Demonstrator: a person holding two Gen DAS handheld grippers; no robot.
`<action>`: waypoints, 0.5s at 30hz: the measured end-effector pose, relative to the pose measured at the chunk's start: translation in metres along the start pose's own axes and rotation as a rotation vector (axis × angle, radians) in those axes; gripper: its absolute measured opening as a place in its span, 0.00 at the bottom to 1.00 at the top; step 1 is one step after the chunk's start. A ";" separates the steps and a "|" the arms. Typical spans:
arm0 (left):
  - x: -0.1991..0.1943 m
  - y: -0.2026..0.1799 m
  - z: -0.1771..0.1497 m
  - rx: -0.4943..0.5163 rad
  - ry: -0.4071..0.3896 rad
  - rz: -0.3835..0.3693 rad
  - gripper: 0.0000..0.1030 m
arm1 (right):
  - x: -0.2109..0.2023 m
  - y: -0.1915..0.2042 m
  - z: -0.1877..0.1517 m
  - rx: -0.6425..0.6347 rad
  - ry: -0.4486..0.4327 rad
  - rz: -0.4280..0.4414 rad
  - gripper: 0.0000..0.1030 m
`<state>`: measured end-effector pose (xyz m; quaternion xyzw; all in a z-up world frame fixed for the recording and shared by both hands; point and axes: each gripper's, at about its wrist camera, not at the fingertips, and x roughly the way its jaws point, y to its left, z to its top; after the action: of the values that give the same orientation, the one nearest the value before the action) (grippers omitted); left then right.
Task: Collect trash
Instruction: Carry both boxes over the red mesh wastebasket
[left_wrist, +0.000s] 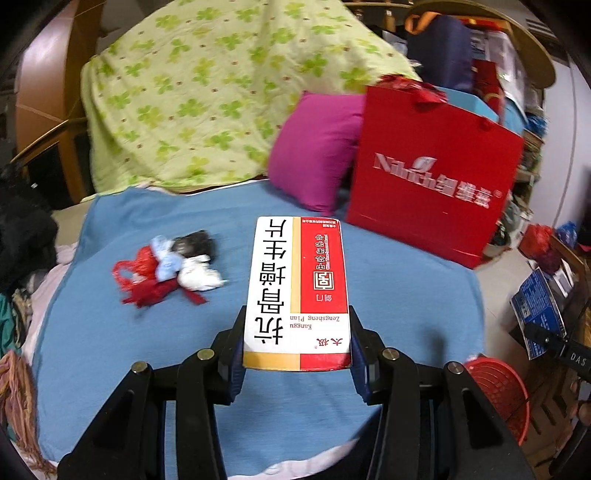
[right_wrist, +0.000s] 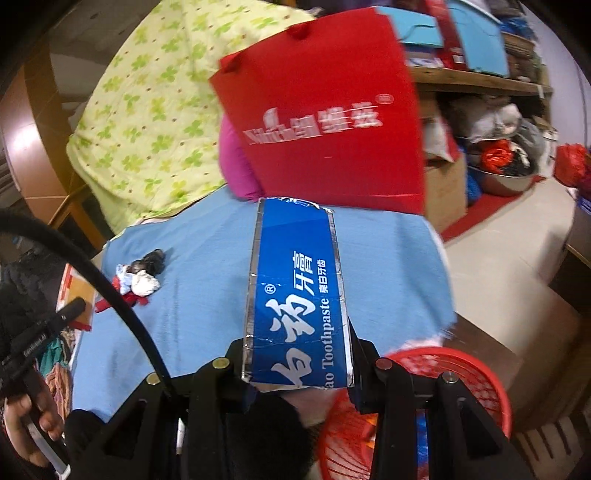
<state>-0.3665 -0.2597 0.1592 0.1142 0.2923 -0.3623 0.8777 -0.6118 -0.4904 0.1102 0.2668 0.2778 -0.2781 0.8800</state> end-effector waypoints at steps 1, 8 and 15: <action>0.002 -0.007 0.001 0.007 0.004 -0.012 0.47 | -0.002 -0.004 -0.003 0.006 0.000 -0.011 0.39; 0.005 -0.057 -0.003 0.082 0.031 -0.085 0.47 | -0.016 -0.053 -0.030 0.077 0.025 -0.069 0.39; 0.006 -0.107 -0.007 0.155 0.050 -0.162 0.47 | -0.013 -0.090 -0.054 0.128 0.085 -0.109 0.39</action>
<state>-0.4415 -0.3361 0.1508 0.1666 0.2936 -0.4504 0.8265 -0.6966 -0.5153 0.0528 0.3186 0.3105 -0.3313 0.8321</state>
